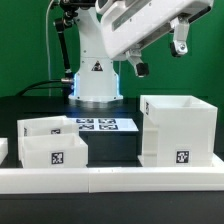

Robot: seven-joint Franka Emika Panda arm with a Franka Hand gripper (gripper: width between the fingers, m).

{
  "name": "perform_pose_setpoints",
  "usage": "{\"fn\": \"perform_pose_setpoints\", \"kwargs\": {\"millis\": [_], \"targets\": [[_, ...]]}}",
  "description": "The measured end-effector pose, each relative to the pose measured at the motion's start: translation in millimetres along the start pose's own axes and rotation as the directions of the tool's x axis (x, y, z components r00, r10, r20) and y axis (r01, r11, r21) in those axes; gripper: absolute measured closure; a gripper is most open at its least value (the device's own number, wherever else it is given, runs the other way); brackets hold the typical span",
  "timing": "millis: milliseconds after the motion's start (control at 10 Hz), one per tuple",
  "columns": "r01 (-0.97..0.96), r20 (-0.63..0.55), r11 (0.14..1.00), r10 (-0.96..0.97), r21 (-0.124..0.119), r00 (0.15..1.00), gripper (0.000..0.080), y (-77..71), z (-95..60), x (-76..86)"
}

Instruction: Assemble drawer

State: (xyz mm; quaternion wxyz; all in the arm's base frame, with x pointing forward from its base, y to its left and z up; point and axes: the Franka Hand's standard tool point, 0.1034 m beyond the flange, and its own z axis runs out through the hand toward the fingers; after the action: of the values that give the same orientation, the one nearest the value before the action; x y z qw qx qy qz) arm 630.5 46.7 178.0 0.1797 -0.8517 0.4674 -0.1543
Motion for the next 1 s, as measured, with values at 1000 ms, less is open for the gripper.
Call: {"fn": "perform_pose_setpoints", "kwargs": {"millis": [1000], "targets": [[0.843, 0.076, 0.534, -0.840, -0.061, 0.538, 0.0150, 40.3, -3.2, 18.5]]}}
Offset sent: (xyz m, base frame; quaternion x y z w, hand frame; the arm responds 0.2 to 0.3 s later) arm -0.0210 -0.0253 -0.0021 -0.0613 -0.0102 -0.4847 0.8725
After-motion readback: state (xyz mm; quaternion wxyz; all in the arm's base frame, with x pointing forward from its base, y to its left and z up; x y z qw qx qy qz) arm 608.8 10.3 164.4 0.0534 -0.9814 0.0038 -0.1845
